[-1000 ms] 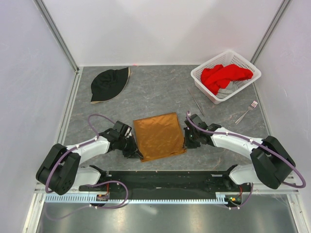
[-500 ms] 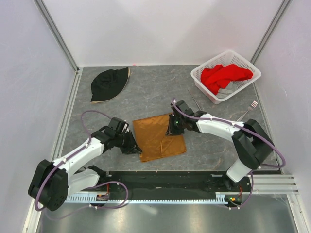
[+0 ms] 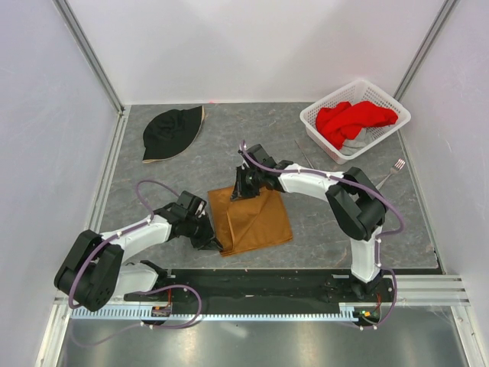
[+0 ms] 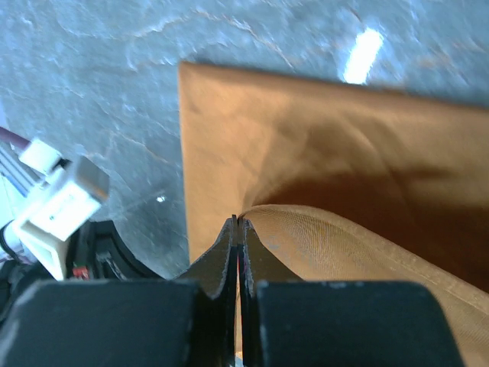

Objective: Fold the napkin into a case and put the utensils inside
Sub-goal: Fold the square-folded napkin at the center of the board, then smooth out the upper triangle-folded napkin at the center of the board, then pick up the upper triangle-folded napkin from the center of the board.

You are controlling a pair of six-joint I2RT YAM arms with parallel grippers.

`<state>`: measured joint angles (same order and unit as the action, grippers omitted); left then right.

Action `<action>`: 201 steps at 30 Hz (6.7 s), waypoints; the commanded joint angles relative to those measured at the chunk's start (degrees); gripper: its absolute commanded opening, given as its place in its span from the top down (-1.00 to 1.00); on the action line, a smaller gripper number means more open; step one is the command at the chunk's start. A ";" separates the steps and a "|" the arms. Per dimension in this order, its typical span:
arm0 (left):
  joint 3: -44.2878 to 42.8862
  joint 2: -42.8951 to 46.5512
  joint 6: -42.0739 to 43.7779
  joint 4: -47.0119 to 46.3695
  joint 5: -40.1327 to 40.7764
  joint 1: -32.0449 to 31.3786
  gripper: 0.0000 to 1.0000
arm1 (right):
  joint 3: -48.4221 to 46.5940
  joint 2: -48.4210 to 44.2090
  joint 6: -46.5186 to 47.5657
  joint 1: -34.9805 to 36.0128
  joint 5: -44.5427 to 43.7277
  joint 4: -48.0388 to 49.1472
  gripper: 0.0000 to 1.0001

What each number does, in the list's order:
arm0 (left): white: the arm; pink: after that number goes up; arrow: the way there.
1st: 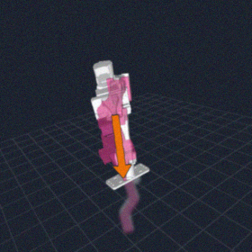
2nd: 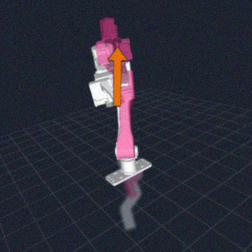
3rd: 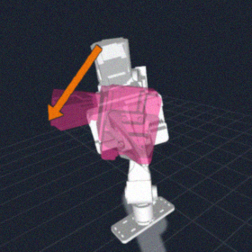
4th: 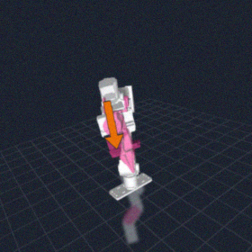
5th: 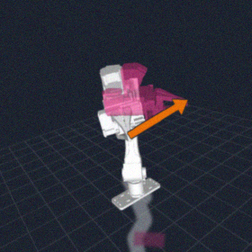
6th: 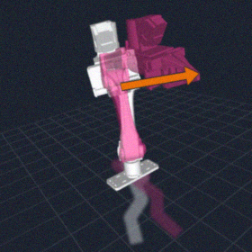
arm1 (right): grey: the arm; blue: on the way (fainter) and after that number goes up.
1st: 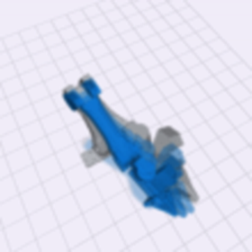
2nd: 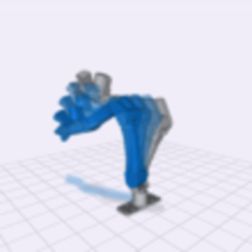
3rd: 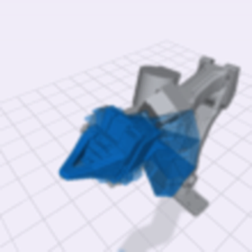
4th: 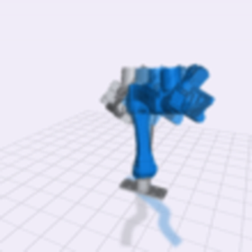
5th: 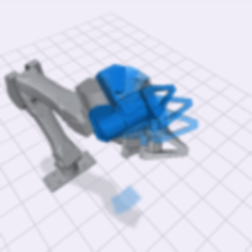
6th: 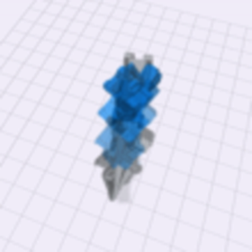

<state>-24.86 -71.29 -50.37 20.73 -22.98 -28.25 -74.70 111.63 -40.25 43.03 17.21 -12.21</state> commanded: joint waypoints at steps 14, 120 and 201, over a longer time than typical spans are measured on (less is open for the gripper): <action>3.50 -0.26 -1.49 -2.98 1.54 -0.23 0.84 | -12.84 10.79 -0.18 0.30 4.67 4.21 1.00; -0.72 1.41 0.71 1.42 7.42 -2.07 0.57 | 11.50 -1.77 13.88 -15.25 0.19 8.07 0.66; -20.93 4.23 10.38 17.33 -1.28 35.46 0.24 | -4.32 6.14 5.88 33.09 -32.77 -18.55 0.14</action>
<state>-45.56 -66.74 -42.65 39.66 -22.81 6.68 -81.45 116.11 -34.28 75.81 -14.70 -30.28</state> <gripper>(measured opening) 0.374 0.433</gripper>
